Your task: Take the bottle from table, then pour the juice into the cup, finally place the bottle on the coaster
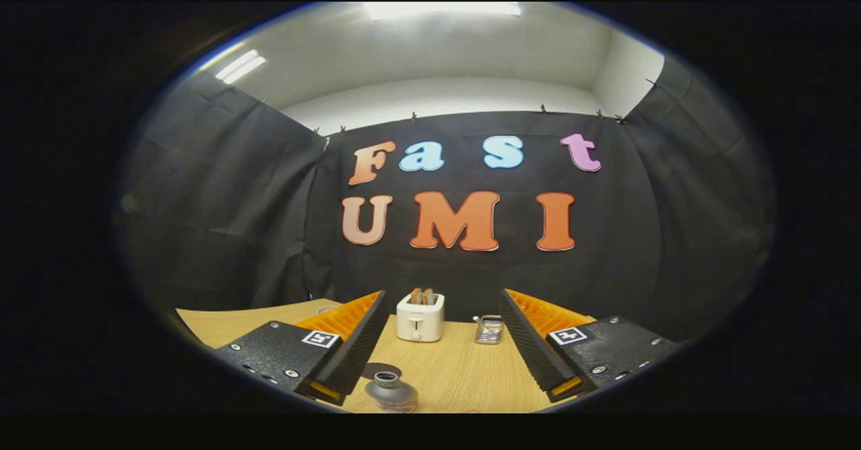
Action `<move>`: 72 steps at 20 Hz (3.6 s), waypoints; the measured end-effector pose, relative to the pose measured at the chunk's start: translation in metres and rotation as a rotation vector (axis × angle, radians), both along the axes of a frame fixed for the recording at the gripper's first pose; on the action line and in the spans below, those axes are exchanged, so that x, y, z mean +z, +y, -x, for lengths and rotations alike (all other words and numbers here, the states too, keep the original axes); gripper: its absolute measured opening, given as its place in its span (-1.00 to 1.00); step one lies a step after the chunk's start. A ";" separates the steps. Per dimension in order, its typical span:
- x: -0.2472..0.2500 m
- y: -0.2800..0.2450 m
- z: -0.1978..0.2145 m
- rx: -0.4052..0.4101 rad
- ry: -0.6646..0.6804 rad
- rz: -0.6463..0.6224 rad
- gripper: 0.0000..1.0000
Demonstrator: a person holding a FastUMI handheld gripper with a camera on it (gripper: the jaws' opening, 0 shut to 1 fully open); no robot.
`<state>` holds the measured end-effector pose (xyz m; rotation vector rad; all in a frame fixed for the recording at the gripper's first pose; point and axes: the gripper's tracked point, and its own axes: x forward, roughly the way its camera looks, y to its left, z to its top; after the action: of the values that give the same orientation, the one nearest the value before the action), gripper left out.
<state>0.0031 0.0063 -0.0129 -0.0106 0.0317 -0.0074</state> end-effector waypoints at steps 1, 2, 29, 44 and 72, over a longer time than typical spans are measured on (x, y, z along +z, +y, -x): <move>-0.001 0.000 0.000 0.000 0.003 -0.005 0.95; 0.000 0.001 0.000 0.002 0.002 -0.011 0.94; -0.135 0.047 0.021 0.106 0.238 -0.100 0.95; -0.219 0.061 0.041 0.112 0.402 -0.104 0.96; -0.234 0.084 0.024 0.101 0.497 -0.018 0.59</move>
<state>-0.0212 0.0899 -0.2471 0.0042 0.5284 0.0972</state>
